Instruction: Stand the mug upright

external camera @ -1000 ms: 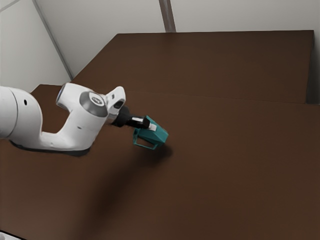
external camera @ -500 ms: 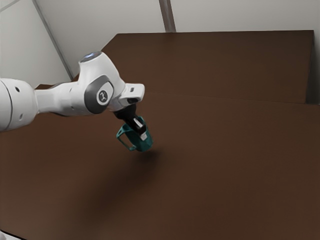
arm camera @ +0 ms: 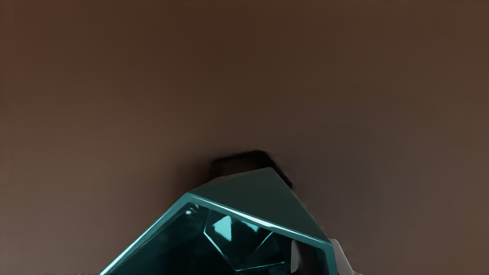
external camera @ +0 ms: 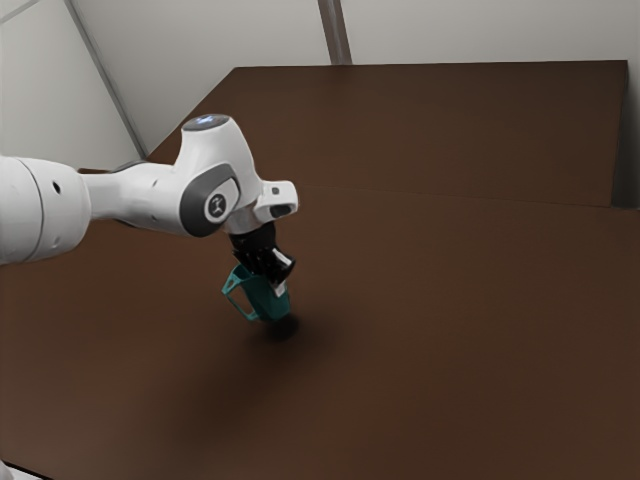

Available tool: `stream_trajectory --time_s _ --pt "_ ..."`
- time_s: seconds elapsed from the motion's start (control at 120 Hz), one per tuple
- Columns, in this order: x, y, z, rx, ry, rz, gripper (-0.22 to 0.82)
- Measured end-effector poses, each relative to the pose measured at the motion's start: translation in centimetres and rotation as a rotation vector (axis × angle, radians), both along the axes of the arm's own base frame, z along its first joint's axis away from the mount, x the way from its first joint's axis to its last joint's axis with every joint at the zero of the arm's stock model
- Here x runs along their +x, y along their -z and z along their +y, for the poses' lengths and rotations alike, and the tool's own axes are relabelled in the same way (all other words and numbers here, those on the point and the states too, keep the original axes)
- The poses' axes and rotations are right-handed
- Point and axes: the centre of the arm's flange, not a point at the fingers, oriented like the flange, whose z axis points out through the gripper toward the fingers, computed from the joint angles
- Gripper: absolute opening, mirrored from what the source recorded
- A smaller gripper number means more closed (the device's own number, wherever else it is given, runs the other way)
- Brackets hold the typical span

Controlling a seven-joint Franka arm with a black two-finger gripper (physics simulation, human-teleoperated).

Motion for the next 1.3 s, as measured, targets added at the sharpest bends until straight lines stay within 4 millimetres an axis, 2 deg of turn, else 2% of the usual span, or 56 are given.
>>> stream_trajectory --time_s 0.117,0.192,0.417,1.075,1.217,1.3 --pt "0.9 0.0 4.5 0.000 -0.134 -0.022 -0.18" --pt "1.1 0.0 5.6 -0.001 -0.183 -0.031 -0.18" --pt "1.2 1.0 3.4 0.006 -0.206 -0.027 -0.18" --pt "0.9 2.5 3.8 0.017 -0.307 0.016 -0.18" --pt "0.8 2.6 3.7 0.011 -0.320 0.030 -0.14" --pt "0.8 2.6 3.7 0.007 -0.324 0.034 -0.07"
